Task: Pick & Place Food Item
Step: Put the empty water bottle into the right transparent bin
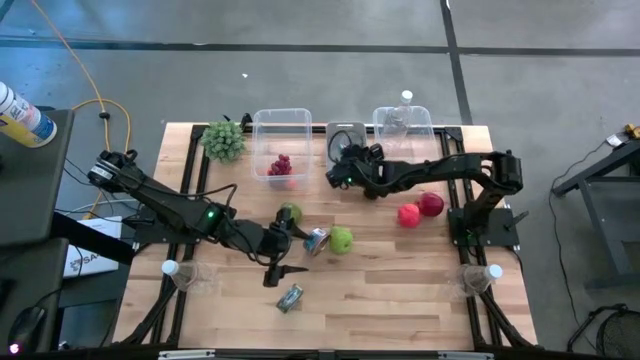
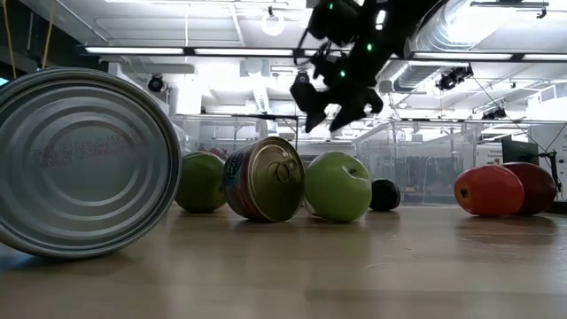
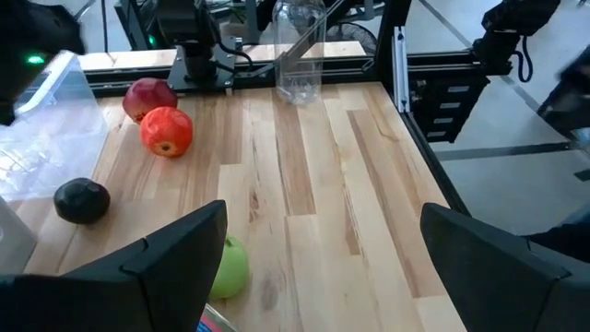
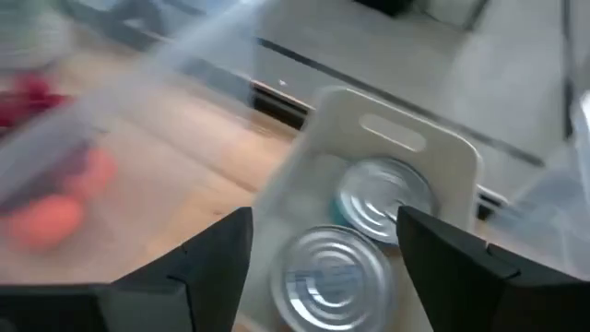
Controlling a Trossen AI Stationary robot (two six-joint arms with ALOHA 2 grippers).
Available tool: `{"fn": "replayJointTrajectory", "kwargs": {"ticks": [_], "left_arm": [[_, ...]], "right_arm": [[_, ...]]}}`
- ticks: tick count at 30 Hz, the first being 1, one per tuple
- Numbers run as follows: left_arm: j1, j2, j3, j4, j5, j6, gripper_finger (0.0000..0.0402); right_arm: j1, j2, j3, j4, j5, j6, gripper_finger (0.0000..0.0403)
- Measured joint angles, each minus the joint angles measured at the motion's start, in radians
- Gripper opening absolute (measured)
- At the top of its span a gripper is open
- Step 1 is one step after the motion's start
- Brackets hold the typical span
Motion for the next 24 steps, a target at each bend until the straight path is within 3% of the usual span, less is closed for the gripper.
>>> {"fn": "replayJointTrajectory", "kwargs": {"ticks": [7, 16, 24], "left_arm": [[0.0, 0.0, 0.0, -0.009, 0.0, -0.057, 0.0351], [0.029, 0.002, -0.001, -0.098, 0.0, 0.062, 0.0351], [0.07, 0.002, -0.001, -0.124, -0.002, 0.067, 0.0351]], "right_arm": [[0.151, -0.05, 0.0, 0.05, 0.014, -0.124, 0.0238], [0.337, -0.036, 0.0, 0.072, 0.009, -0.051, 0.0209], [0.473, -0.031, 0.0, 0.093, 0.03, 0.014, 0.0181]]}}
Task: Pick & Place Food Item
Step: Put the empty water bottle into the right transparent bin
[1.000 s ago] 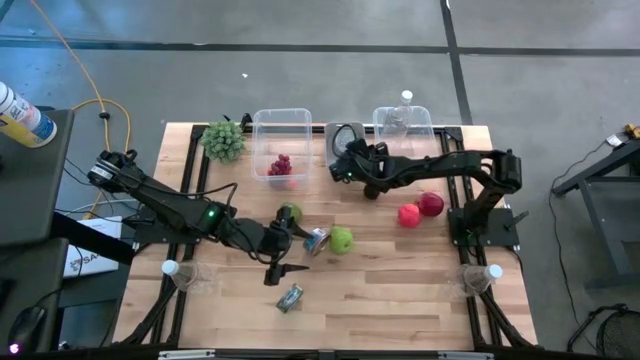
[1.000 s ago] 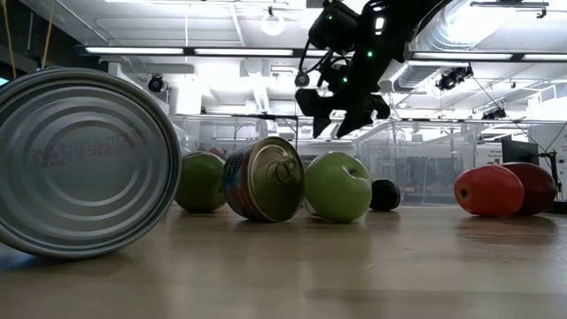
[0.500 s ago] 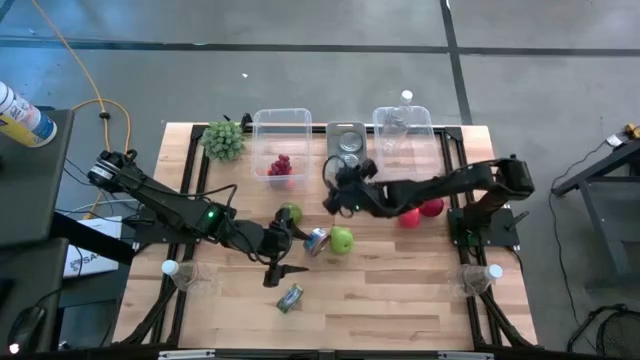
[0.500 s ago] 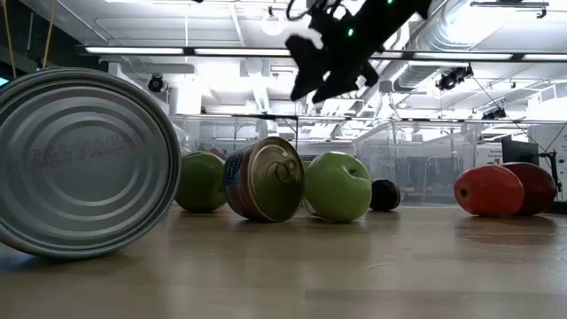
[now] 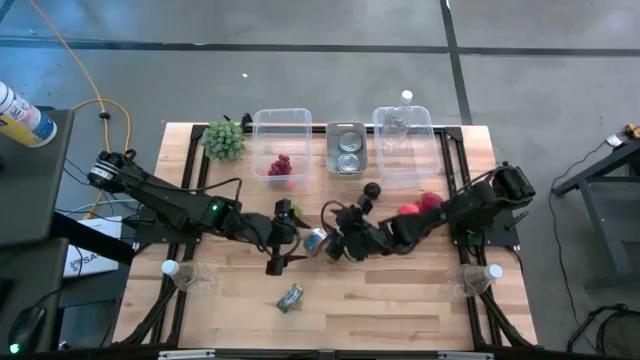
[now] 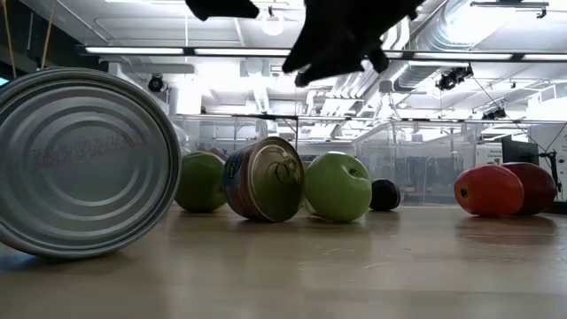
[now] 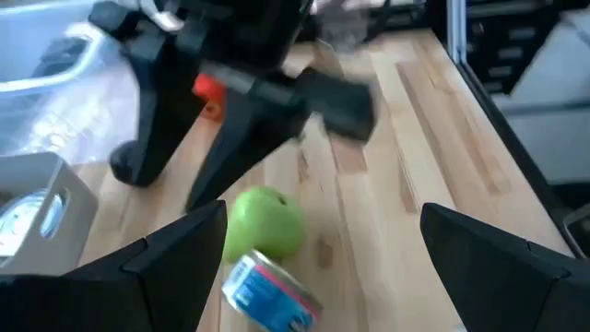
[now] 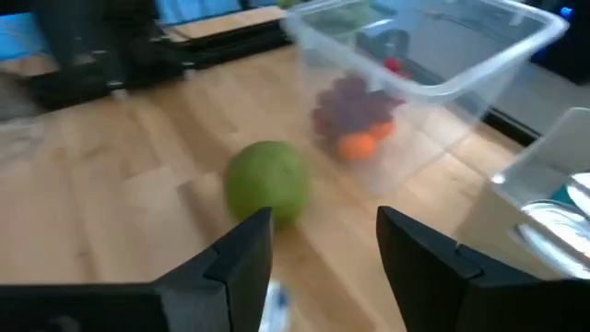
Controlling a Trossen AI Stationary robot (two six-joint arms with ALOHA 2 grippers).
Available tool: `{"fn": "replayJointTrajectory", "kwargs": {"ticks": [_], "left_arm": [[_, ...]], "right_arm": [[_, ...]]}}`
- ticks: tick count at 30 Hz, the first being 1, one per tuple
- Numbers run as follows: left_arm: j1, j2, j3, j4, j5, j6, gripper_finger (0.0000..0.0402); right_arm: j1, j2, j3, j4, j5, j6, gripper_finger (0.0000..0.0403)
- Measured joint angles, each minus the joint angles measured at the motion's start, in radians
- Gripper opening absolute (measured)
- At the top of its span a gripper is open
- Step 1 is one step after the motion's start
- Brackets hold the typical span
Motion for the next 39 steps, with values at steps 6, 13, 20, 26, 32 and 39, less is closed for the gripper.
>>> {"fn": "replayJointTrajectory", "kwargs": {"ticks": [6, 13, 20, 26, 32, 39], "left_arm": [[-0.001, 0.0, 0.0, -0.036, 0.002, -0.034, 0.0351], [-0.017, 0.0, 0.0, -0.159, 0.004, -0.084, 0.0351], [-0.017, 0.0, 0.0, -0.211, 0.001, -0.105, 0.0351], [-0.016, 0.0, 0.0, -0.213, 0.002, -0.108, 0.0351], [-0.016, 0.0, 0.0, -0.222, 0.002, -0.095, 0.0351], [-0.016, 0.0, 0.0, -0.263, 0.002, -0.111, 0.0351]], "right_arm": [[0.044, 0.0, 0.0, 0.078, -0.006, -0.045, 0.0162], [0.045, 0.011, 0.0, 0.092, -0.063, -0.1, 0.016], [0.045, 0.012, 0.0, 0.05, -0.09, 0.021, 0.0158], [0.058, 0.012, 0.0, 0.049, -0.087, 0.026, 0.0162], [0.065, 0.012, 0.0, 0.024, -0.12, 0.015, 0.016], [0.169, -0.006, 0.0, -0.015, 0.043, -0.132, 0.016]]}}
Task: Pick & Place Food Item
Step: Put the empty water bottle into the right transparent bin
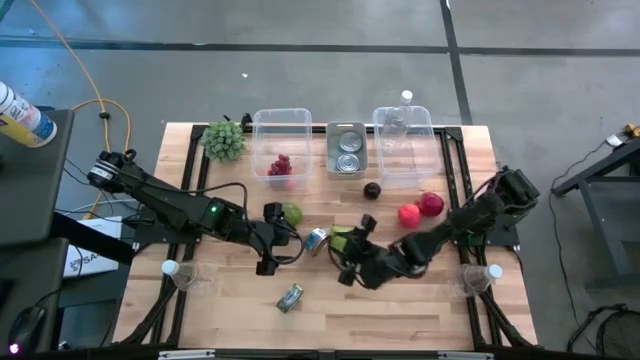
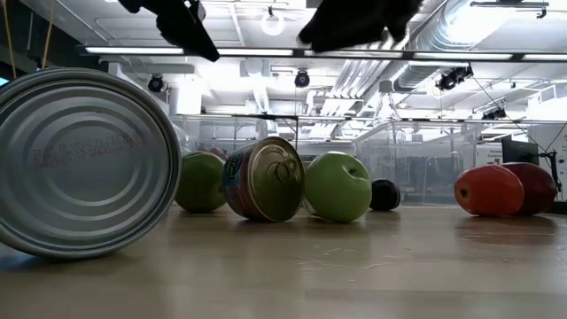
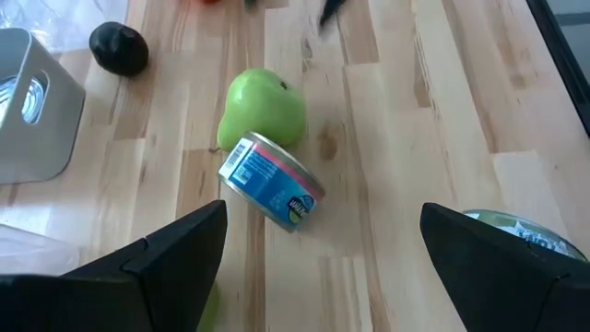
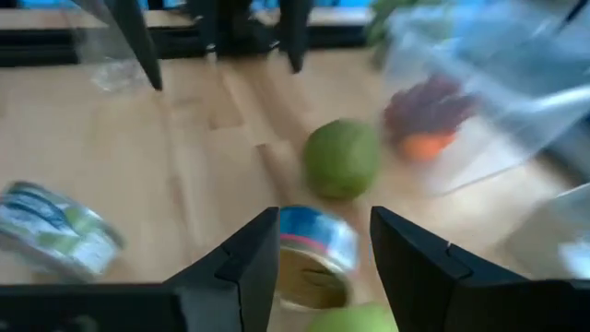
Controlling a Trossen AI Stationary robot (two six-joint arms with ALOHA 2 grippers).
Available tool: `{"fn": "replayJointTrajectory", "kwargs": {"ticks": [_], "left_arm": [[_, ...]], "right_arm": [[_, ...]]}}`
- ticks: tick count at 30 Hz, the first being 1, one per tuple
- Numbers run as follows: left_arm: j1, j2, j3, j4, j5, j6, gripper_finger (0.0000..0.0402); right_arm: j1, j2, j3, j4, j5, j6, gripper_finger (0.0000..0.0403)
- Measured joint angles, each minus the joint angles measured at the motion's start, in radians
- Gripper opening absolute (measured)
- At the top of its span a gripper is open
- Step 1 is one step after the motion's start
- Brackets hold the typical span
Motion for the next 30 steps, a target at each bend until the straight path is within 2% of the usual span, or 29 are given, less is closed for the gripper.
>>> {"fn": "replayJointTrajectory", "kwargs": {"ticks": [3, 5, 8, 11, 16, 20, 27, 30], "left_arm": [[0.0, 0.0, 0.0, -0.003, 0.0, -0.001, 0.0351], [0.0, 0.0, 0.0, -0.003, 0.0, -0.001, 0.0351], [0.0, 0.0, 0.0, -0.002, 0.0, -0.001, 0.0351], [0.0, 0.0, 0.0, -0.003, 0.0, -0.001, 0.0351], [0.002, 0.0, 0.0, -0.002, 0.0, -0.001, 0.0351], [0.002, 0.0, 0.0, 0.002, 0.0, 0.014, 0.0351], [0.002, 0.0, 0.0, 0.004, 0.0, 0.021, 0.0351], [0.002, 0.0, 0.0, 0.004, 0.0, 0.015, 0.0351]], "right_arm": [[0.073, -0.035, 0.001, -0.057, 0.141, -0.05, 0.0158], [0.129, -0.049, 0.001, -0.12, 0.183, -0.064, 0.0159], [0.2, -0.052, 0.001, -0.158, 0.168, -0.001, 0.016], [0.242, -0.052, 0.001, -0.149, 0.159, -0.017, 0.016], [0.249, -0.05, 0.001, -0.141, 0.169, -0.025, 0.0166], [0.24, -0.05, 0.001, -0.142, 0.202, -0.012, 0.0187], [0.21, -0.05, 0.001, -0.143, 0.121, -0.007, 0.0274], [0.197, -0.049, 0.001, -0.151, -0.023, -0.029, 0.0315]]}}
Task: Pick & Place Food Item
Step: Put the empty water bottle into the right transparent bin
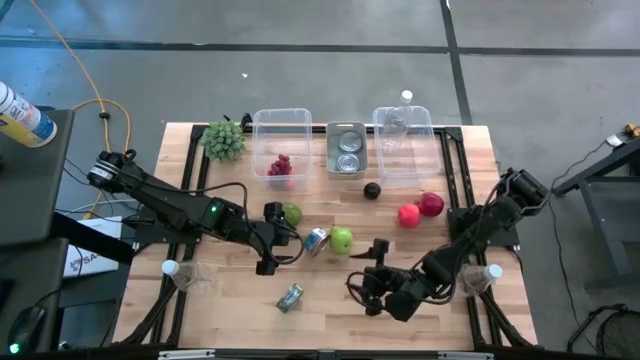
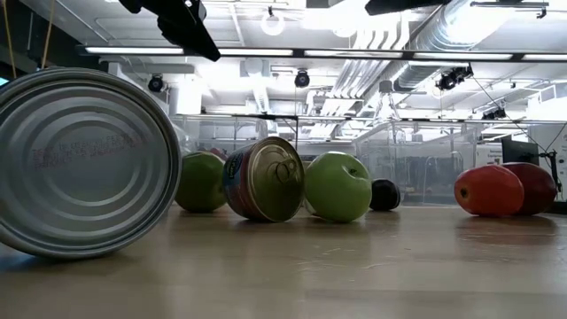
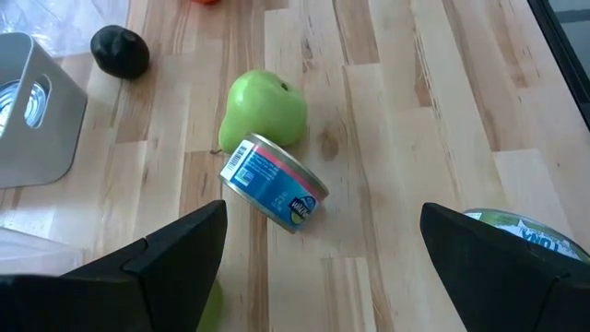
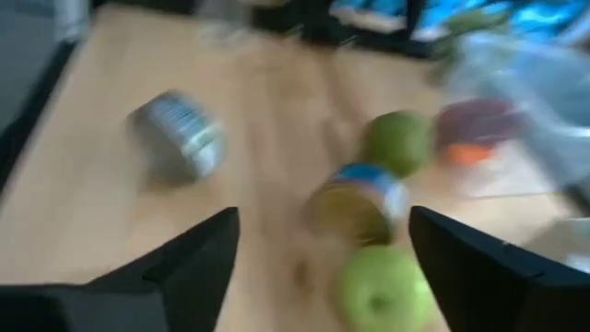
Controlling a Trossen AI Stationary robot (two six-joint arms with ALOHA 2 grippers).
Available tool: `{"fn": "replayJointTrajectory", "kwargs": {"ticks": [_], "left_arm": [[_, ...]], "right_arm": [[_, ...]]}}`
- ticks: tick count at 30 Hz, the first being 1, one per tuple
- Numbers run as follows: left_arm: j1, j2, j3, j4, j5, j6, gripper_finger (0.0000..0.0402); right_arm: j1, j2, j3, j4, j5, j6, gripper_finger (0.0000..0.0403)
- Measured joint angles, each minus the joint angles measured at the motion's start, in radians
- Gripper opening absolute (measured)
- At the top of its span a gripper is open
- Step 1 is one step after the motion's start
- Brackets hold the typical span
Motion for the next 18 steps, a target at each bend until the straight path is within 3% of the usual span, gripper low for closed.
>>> {"fn": "replayJointTrajectory", "kwargs": {"ticks": [7, 18], "left_arm": [[0.001, 0.0, 0.0, 0.0, 0.0, 0.0, 0.0351], [0.001, 0.0, 0.0, 0.001, 0.0, 0.006, 0.0351]], "right_arm": [[-0.039, 0.001, 0.0, 0.002, -0.153, -0.004, 0.0366], [-0.075, 0.001, 0.0, 0.017, -0.256, 0.004, 0.0367]]}}
